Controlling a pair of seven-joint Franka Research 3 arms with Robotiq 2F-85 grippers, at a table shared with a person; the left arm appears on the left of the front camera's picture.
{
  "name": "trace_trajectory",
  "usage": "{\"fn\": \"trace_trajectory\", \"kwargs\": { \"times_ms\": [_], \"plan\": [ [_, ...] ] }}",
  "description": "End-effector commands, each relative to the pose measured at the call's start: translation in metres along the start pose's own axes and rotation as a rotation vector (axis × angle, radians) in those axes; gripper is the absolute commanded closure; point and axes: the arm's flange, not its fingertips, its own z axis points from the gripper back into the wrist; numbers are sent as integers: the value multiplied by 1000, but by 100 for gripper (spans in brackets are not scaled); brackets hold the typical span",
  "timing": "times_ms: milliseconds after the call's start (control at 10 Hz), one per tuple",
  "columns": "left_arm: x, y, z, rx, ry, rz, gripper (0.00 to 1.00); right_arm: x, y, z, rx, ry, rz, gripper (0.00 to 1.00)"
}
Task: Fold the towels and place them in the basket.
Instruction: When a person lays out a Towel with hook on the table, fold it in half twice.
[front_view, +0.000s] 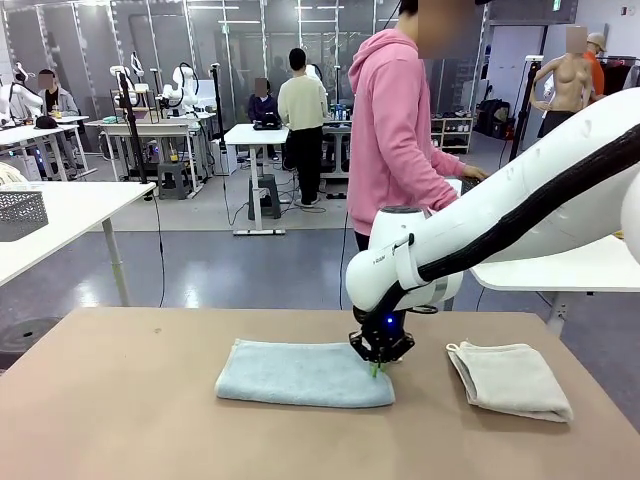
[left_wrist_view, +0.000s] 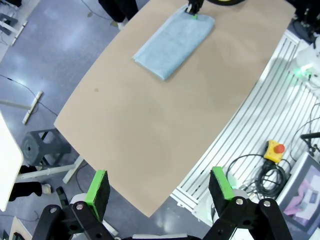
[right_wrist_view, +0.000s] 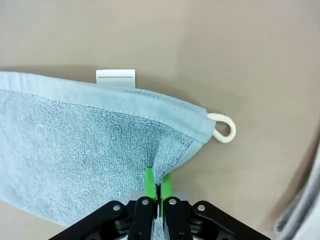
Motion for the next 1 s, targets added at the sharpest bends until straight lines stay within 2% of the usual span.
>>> {"fn": "trace_trajectory", "kwargs": {
  "times_ms": [0, 100, 300, 400, 500, 700, 900],
  "plan": [
    [0, 0, -1, 17, 10, -10, 0, -16, -18, 31, -186, 39, -9, 100],
    [0, 0, -1, 17, 10, -10, 0, -21, -34, 56, -320, 48, -23, 100],
    [0, 0, -1, 17, 10, -10, 0, -30, -51, 89, -390, 10, -48, 100],
    [0, 0, -1, 17, 10, -10, 0, -35, -48, 105, -406, -11, -24, 100],
    [0, 0, -1, 17, 10, -10, 0, -39, -37, 114, -376, -31, 32, 100],
    [0, 0, -1, 17, 10, -10, 0, -36, -6, 106, -342, -32, 113, 100],
    [0, 0, -1, 17, 10, -10, 0, -27, 15, 99, -254, -53, 120, 100]
  ]
}}
